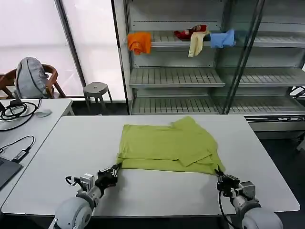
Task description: Fold and organize the clothes.
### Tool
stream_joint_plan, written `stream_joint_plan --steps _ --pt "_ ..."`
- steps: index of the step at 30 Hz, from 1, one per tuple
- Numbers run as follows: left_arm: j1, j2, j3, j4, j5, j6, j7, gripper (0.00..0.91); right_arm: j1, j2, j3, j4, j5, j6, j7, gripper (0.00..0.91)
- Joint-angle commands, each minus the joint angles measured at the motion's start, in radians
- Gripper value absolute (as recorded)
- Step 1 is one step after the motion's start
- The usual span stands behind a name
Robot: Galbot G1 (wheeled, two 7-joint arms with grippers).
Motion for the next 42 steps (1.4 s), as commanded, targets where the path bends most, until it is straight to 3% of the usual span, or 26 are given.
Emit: stream_joint_plan --steps 1,9,25,26,27,28,35,39,42 --pt "0.254 0.018 -0.094 -0.184 0.028 -0.006 -0.002 0.020 -0.160 -0.002 0.067 0.127 -0.030 0.007 -0.023 0.000" --pt "0.371 0.033 -0.141 -0.235 0.035 -0.028 -0.017 0.020 -0.259 0.008 0.082 0.191 -0.064 0.025 -0.055 0.000" --pt "0.537 0.050 -0.175 -0.328 0.029 -0.029 -0.090 0.020 -0.398 0.029 0.084 0.246 -0.107 0.055 -0.062 0.000" --pt "0.542 0.050 -0.175 -0.335 0.031 -0.021 -0.089 0.191 -0.406 0.028 0.083 0.250 -0.109 0.055 -0.062 0.000" --pt "0.546 0.050 -0.175 -0.341 0.032 -0.018 -0.090 0.907 -0.413 0.029 0.082 0.253 -0.110 0.056 -0.062 0.040" --pt "0.547 0.050 -0.174 -0.346 0.039 -0.014 -0.096 0.907 -0.421 0.030 0.082 0.260 -0.115 0.056 -0.061 0.907" --pt "0.476 0.061 -0.179 -0.360 0.041 -0.010 -0.150 0.907 -0.421 0.027 0.091 0.282 -0.108 0.058 -0.059 0.907" --pt "0.442 0.071 -0.190 -0.422 0.010 -0.005 -0.163 0.907 -0.412 0.012 0.139 0.334 -0.027 0.088 -0.093 0.907" --pt "0.394 0.089 -0.193 -0.443 0.007 -0.004 -0.162 0.907 -0.348 -0.005 0.165 0.358 0.051 0.085 -0.074 0.907"
